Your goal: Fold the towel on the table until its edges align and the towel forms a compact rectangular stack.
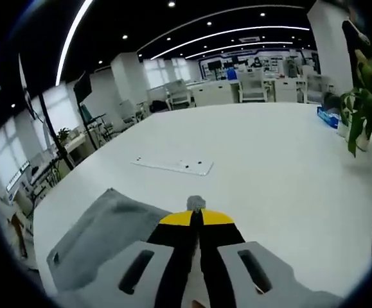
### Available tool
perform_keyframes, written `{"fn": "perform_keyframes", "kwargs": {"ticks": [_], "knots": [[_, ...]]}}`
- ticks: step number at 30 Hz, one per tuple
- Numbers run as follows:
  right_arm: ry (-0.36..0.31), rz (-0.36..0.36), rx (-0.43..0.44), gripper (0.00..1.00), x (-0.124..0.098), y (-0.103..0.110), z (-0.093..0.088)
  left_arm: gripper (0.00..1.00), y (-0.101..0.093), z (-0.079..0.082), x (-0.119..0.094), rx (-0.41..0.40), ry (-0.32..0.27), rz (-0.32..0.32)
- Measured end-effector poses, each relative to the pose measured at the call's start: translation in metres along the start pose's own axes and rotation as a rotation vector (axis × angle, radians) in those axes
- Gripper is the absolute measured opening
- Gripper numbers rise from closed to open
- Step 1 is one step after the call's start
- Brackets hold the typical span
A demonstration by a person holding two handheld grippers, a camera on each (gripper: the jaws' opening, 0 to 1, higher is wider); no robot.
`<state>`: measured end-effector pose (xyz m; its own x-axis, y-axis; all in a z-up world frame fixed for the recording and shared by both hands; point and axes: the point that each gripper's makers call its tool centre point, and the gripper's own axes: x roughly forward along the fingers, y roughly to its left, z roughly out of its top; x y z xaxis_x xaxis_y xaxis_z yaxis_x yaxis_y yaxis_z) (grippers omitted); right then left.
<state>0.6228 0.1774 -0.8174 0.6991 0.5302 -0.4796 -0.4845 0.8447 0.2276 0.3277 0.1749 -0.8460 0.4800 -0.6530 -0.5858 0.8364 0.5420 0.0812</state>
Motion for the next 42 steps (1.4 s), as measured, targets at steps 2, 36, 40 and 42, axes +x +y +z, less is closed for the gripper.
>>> {"fn": "perform_keyframes", "kwargs": {"ticks": [2,36,40,42], "knots": [[-0.006,0.003,0.0,0.0,-0.001,0.005,0.004,0.04,0.004,-0.001,-0.007,-0.004,-0.004,0.009],[-0.034,0.054,-0.009,0.0,0.019,0.107,0.048,0.03,0.064,-0.041,-0.114,-0.234,-0.092,0.172],[-0.032,0.063,-0.021,0.0,0.025,0.121,0.05,0.03,0.07,-0.052,-0.122,-0.258,-0.074,0.192],[-0.031,0.067,-0.025,0.0,0.028,0.128,0.05,0.03,0.073,-0.057,-0.127,-0.273,-0.074,0.2]]}}
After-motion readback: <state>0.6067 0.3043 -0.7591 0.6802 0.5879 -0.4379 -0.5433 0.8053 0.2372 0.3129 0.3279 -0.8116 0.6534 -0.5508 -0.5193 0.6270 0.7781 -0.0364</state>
